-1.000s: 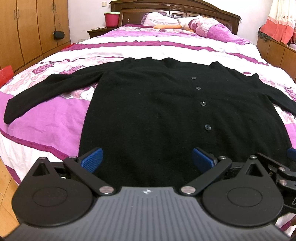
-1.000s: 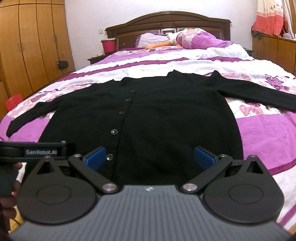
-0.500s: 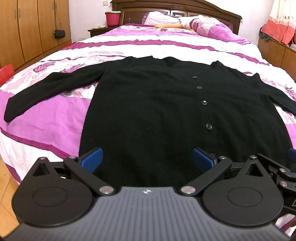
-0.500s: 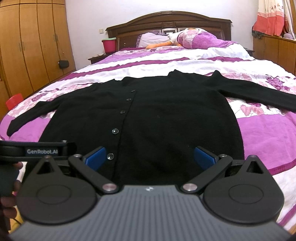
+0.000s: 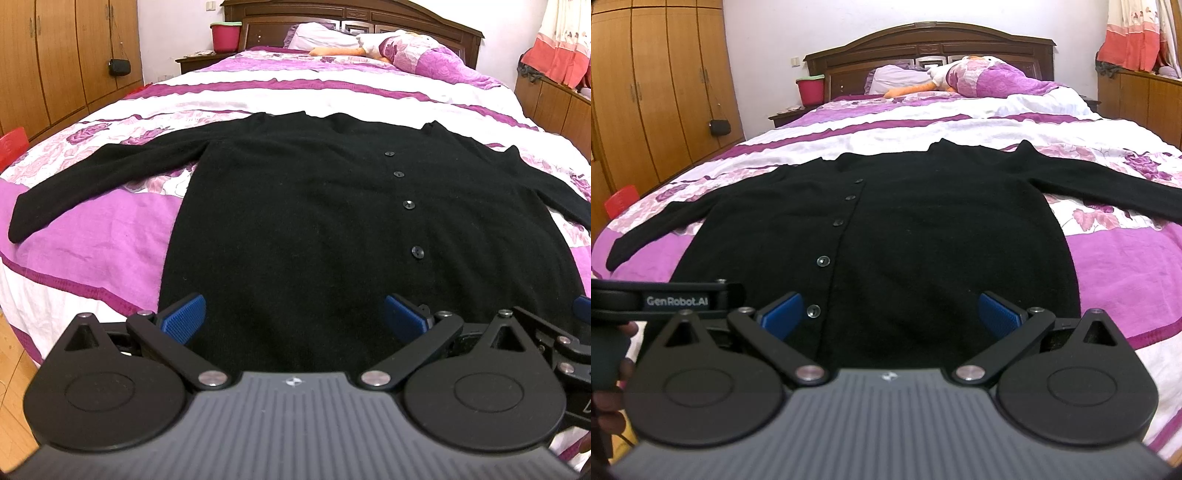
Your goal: Fold small clothes
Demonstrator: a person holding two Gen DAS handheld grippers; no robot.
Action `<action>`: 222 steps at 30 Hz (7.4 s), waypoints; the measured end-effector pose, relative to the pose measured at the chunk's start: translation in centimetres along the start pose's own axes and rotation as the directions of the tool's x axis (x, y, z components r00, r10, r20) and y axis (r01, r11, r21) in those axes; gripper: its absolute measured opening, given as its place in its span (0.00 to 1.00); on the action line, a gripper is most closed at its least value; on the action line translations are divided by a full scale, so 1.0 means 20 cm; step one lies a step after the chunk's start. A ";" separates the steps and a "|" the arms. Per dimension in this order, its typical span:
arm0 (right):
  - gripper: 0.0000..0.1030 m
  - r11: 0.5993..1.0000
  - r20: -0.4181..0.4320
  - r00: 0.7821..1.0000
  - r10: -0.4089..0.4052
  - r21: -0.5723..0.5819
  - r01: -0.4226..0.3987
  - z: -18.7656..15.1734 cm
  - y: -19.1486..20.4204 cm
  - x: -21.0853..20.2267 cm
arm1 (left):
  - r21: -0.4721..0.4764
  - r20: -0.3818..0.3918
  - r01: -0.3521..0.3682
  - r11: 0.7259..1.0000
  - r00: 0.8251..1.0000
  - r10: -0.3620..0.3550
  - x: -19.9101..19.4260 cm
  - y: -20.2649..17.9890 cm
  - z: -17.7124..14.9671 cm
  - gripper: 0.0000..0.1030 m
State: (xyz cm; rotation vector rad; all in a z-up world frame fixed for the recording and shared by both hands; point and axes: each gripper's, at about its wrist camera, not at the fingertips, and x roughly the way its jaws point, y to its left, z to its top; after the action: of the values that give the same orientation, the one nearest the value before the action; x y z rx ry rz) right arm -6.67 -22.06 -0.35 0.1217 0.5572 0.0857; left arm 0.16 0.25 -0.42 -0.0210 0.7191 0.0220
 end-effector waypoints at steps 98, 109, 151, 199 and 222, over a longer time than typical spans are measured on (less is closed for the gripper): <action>0.22 0.723 0.071 0.904 -0.421 0.628 0.287 0.29 -1.75 0.50 | 0.117 -0.075 0.086 0.989 0.994 -0.078 0.57 -0.21 0.67 1.00; 0.11 0.829 0.216 0.933 -0.287 0.544 0.129 0.50 -1.57 0.35 | 0.094 -0.062 0.064 0.994 0.996 -0.058 0.58 -0.13 0.69 1.00; 0.58 0.967 -0.062 0.967 0.247 0.085 -0.241 0.54 -0.09 0.92 | 0.006 -0.006 0.032 0.999 0.999 -0.032 0.65 0.23 0.65 1.00; 0.58 0.966 0.019 0.999 -0.045 0.256 0.038 0.33 -0.72 0.63 | 0.045 0.127 -0.089 0.995 0.988 0.083 0.76 -0.22 0.72 1.00; 0.59 0.958 0.014 0.996 -0.088 0.274 0.081 0.62 -0.86 0.76 | -0.103 0.045 0.154 0.983 0.988 -0.151 1.10 0.03 0.83 0.77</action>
State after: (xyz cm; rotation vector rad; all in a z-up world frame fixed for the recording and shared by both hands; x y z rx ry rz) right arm 13.59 -38.52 -0.30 0.3671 0.5450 -0.0768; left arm 27.65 1.52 -2.42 -0.1767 0.6774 -0.0861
